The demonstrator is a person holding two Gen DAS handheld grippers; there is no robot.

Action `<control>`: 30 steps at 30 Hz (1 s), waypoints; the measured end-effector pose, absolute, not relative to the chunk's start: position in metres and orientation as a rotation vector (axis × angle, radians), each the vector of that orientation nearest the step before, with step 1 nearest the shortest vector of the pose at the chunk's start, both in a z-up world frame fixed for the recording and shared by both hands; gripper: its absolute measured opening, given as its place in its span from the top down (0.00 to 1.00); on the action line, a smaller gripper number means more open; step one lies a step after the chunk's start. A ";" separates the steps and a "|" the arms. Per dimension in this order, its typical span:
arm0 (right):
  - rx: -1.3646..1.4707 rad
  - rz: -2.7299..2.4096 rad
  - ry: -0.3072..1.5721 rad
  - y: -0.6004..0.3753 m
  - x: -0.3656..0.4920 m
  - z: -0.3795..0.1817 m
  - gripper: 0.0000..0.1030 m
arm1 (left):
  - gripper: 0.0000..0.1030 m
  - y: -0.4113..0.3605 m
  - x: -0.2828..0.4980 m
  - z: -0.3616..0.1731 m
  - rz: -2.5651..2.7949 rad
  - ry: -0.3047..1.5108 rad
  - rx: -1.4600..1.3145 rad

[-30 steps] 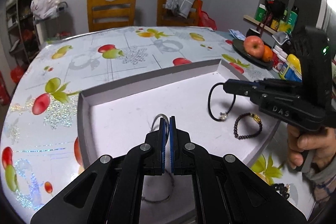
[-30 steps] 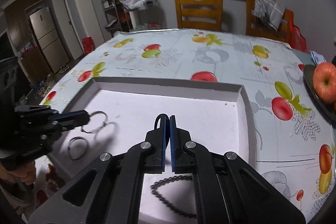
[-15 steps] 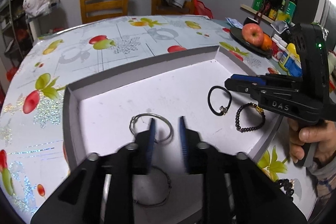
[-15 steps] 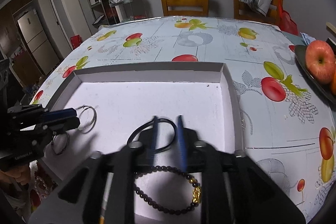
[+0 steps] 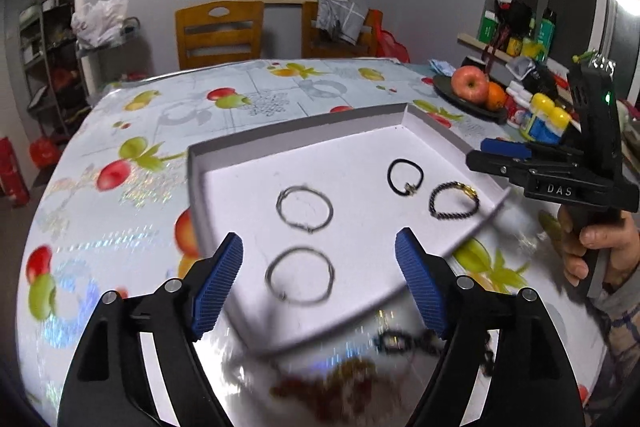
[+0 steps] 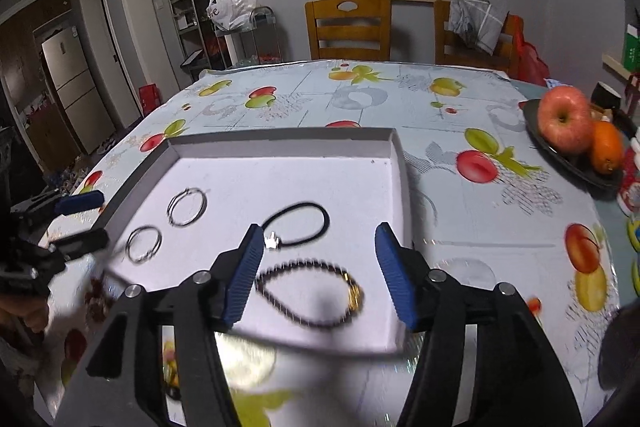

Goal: Organize jewelry
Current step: 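Move both open tools back to the jewelry pile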

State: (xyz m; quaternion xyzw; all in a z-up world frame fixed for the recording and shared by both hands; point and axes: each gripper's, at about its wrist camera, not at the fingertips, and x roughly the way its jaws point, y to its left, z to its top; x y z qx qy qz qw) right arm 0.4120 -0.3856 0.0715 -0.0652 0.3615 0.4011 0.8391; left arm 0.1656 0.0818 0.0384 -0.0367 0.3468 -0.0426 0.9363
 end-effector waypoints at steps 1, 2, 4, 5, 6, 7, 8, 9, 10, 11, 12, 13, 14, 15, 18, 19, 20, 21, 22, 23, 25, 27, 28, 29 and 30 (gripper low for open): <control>-0.141 0.848 0.764 -0.389 0.409 0.071 0.43 | 0.23 0.083 0.159 0.039 -0.085 0.703 -0.083; -0.148 0.848 0.763 -0.394 0.404 0.071 0.42 | 0.22 0.085 0.153 0.039 -0.082 0.698 -0.090; -0.155 0.847 0.762 -0.401 0.396 0.069 0.41 | 0.22 0.087 0.142 0.039 -0.077 0.696 -0.089; -0.157 0.851 0.761 -0.405 0.391 0.069 0.40 | 0.22 0.088 0.137 0.039 -0.070 0.695 -0.086; -0.162 0.853 0.761 -0.408 0.387 0.068 0.40 | 0.22 0.088 0.132 0.039 -0.067 0.695 -0.087; -0.170 0.855 0.759 -0.411 0.381 0.068 0.38 | 0.22 0.089 0.127 0.038 -0.071 0.698 -0.091; -0.173 0.858 0.758 -0.414 0.378 0.068 0.37 | 0.22 0.088 0.123 0.037 -0.074 0.702 -0.092; -0.179 0.863 0.760 -0.416 0.374 0.068 0.35 | 0.22 0.088 0.120 0.035 -0.075 0.705 -0.088; -0.185 0.866 0.760 -0.418 0.370 0.068 0.35 | 0.22 0.086 0.114 0.033 -0.080 0.710 -0.079; -0.191 0.870 0.759 -0.420 0.365 0.068 0.35 | 0.22 0.085 0.111 0.031 -0.083 0.715 -0.071; -0.195 0.874 0.761 -0.421 0.362 0.067 0.35 | 0.22 0.082 0.107 0.029 -0.083 0.720 -0.059; -0.200 0.878 0.767 -0.423 0.358 0.067 0.35 | 0.22 0.079 0.103 0.026 -0.086 0.729 -0.038; -0.202 0.884 0.771 -0.424 0.355 0.066 0.35 | 0.22 0.076 0.100 0.024 -0.088 0.735 -0.022; -0.204 0.892 0.774 -0.424 0.352 0.065 0.35 | 0.22 0.073 0.097 0.022 -0.089 0.740 -0.005; -0.212 0.913 0.788 -0.428 0.339 0.061 0.33 | 0.22 0.066 0.089 0.016 -0.109 0.756 0.008; -0.213 0.918 0.788 -0.429 0.336 0.060 0.33 | 0.22 0.064 0.088 0.015 -0.114 0.761 0.010; -0.219 0.927 0.792 -0.429 0.331 0.059 0.32 | 0.22 0.063 0.086 0.015 -0.117 0.761 0.015; -0.224 0.931 0.794 -0.429 0.328 0.058 0.32 | 0.22 0.060 0.085 0.015 -0.119 0.760 0.019; -0.232 0.935 0.797 -0.429 0.325 0.057 0.32 | 0.23 0.057 0.084 0.016 -0.123 0.757 0.024; -0.239 0.937 0.800 -0.429 0.323 0.056 0.32 | 0.23 0.054 0.083 0.016 -0.130 0.757 0.024; -0.239 0.940 0.802 -0.430 0.320 0.055 0.32 | 0.25 0.047 0.083 0.016 -0.146 0.758 0.026; -0.235 0.939 0.808 -0.433 0.317 0.054 0.32 | 0.28 0.041 0.084 0.015 -0.158 0.760 0.030; -0.235 0.939 0.811 -0.434 0.316 0.053 0.32 | 0.28 0.037 0.084 0.015 -0.164 0.761 0.032; -0.236 0.940 0.815 -0.436 0.314 0.052 0.32 | 0.28 0.034 0.084 0.015 -0.169 0.761 0.033; -0.238 0.942 0.817 -0.438 0.312 0.052 0.32 | 0.28 0.031 0.084 0.015 -0.174 0.761 0.034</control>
